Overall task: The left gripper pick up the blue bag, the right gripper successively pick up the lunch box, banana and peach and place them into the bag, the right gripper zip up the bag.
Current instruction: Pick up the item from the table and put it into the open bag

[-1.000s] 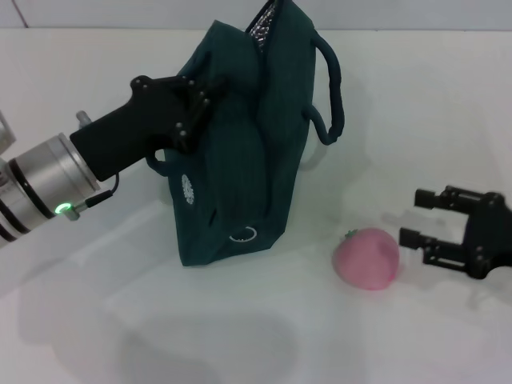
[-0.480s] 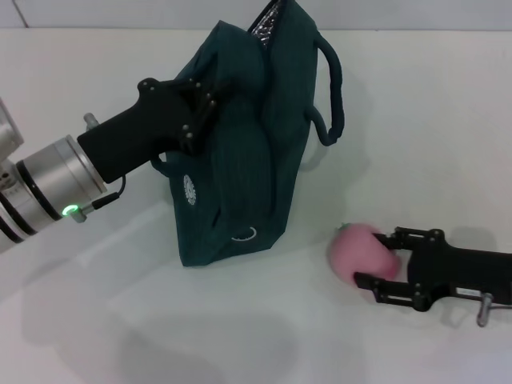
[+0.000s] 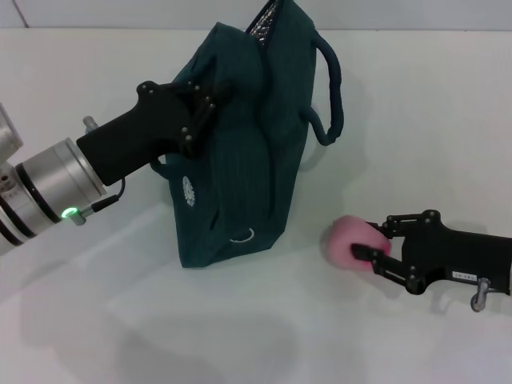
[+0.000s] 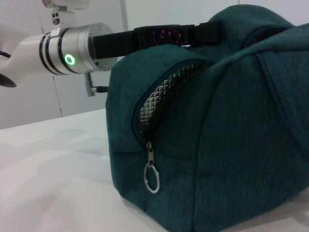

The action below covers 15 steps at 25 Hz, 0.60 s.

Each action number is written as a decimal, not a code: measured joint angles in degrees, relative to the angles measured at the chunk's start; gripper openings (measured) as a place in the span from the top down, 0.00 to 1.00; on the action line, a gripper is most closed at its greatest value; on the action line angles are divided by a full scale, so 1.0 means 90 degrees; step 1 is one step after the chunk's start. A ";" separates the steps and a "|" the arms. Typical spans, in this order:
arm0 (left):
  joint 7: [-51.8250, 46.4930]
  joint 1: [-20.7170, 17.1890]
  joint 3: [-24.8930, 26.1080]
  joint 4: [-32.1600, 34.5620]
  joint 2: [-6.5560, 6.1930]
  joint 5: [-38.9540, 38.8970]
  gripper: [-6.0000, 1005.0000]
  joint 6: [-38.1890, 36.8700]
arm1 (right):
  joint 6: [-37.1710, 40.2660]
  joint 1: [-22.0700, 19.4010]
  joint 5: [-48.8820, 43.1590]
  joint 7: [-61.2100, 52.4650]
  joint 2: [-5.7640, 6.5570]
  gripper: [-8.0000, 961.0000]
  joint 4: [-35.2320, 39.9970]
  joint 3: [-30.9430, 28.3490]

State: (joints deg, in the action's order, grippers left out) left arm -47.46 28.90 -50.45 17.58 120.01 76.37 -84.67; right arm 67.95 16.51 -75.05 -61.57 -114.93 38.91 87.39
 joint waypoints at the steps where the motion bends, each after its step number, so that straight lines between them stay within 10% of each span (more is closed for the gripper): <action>1: 0.0000 0.0005 0.0000 0.0000 -0.0001 0.0000 0.96 -0.0004 | 0.0000 0.0000 0.0000 0.0000 0.0000 0.52 0.0000 0.0000; 15: 0.0000 0.0033 0.0000 0.0036 -0.0014 0.0002 0.95 -0.0006 | 0.1118 -0.0132 0.0458 0.0598 0.0012 0.78 -0.0354 -0.1166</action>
State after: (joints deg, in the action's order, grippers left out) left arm -47.46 29.20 -50.45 17.90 119.88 76.39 -84.72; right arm 78.02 15.32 -70.93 -56.19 -114.82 35.73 76.90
